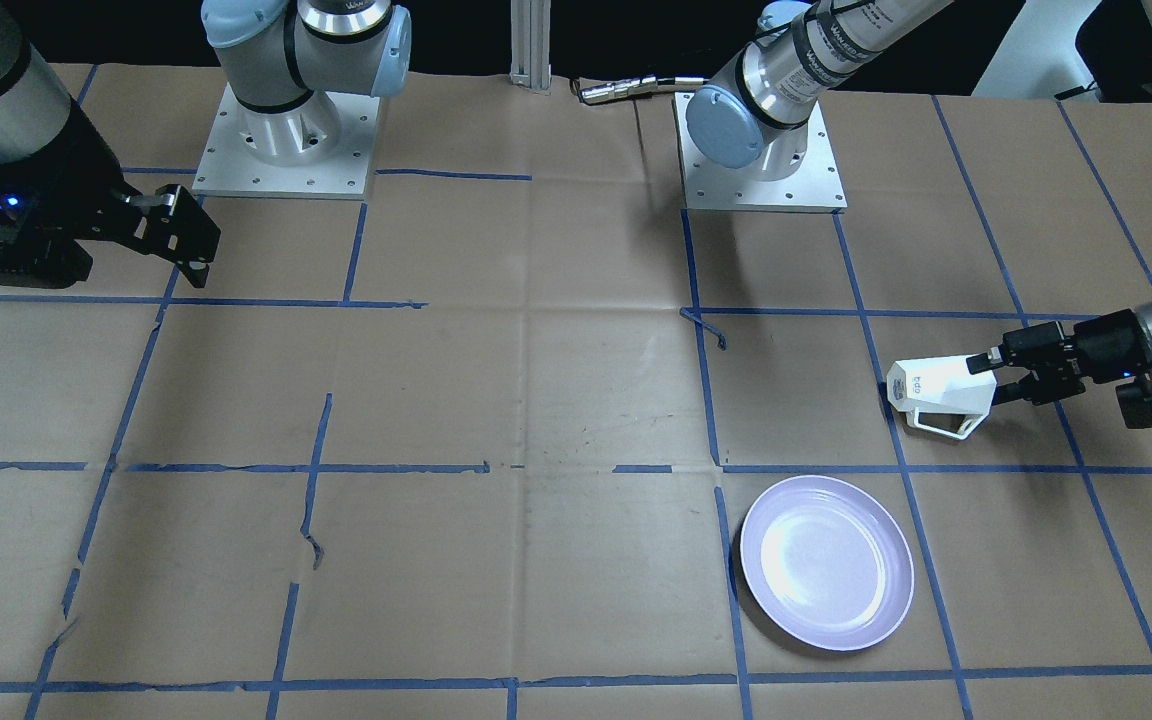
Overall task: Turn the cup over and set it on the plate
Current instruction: 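Close the left gripper on the white mug's base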
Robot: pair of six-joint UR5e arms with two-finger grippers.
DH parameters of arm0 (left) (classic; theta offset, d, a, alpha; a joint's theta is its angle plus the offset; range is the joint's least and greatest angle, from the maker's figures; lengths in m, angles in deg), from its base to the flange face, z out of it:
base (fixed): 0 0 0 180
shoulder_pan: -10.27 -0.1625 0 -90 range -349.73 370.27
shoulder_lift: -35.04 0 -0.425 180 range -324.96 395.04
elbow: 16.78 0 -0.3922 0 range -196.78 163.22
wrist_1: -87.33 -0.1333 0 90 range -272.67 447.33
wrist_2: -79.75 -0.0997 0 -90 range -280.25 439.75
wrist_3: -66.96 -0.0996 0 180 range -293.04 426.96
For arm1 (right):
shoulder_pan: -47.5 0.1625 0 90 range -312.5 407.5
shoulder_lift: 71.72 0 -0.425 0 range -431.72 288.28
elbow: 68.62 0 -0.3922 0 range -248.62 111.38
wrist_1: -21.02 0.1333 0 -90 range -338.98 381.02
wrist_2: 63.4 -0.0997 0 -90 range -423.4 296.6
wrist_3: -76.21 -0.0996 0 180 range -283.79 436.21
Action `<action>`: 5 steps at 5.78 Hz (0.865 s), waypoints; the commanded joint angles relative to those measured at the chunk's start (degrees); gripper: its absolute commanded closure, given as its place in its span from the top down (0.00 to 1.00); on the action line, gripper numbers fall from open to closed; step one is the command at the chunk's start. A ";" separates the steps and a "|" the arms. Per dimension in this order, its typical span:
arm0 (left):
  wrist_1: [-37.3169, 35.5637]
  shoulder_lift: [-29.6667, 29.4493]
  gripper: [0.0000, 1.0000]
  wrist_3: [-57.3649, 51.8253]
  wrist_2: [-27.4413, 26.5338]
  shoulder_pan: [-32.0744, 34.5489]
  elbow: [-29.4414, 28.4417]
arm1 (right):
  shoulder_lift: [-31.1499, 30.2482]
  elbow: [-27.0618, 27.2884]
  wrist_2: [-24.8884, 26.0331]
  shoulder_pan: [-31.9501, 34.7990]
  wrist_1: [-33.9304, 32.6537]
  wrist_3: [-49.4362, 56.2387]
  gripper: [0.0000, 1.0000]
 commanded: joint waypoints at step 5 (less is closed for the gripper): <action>9.43 6.77 0.00 5.18 3.62 1.14 -3.99 | 0.00 0.00 0.00 0.00 0.00 0.00 1.00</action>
